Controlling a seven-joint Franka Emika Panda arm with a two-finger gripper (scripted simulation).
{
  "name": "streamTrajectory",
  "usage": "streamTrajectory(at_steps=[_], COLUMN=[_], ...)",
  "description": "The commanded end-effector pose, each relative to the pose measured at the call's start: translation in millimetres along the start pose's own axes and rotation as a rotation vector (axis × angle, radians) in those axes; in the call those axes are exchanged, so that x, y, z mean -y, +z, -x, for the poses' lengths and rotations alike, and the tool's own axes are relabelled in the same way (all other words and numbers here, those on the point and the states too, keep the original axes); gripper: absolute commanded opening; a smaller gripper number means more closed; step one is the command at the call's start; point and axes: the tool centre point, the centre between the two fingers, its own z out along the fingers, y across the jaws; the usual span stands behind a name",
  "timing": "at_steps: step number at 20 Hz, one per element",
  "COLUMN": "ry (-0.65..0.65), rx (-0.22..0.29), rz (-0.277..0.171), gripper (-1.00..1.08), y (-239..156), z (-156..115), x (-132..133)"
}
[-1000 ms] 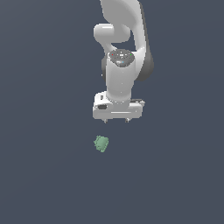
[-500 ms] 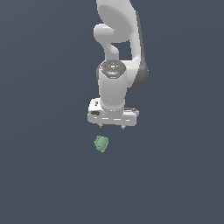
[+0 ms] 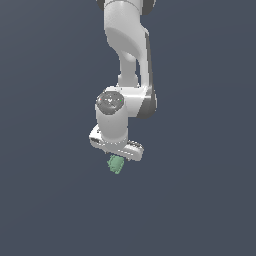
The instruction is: Pick up the object and move it to a goal position.
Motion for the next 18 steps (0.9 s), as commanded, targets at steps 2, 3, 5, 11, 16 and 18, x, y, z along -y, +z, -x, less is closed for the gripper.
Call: streamTrajectory(at_steps=[2, 3, 5, 11, 16, 18], ry=[0.055, 0.065, 0.078, 0.076, 0.079, 0.080], rx=[0.004, 0.005, 0.006, 0.006, 0.006, 0.006], rz=[0.000, 0.000, 0.001, 0.001, 0.001, 0.001], gripper=[1.00, 1.00, 1.00, 1.00, 1.00, 1.00], y=[9.9, 11.7, 14.2, 17.8, 38.9, 50.4], z=[-7.5, -8.7, -10.4, -9.9, -9.5, -9.2], x=[-7.2, -8.6, -10.5, -10.9, -11.2, -11.5])
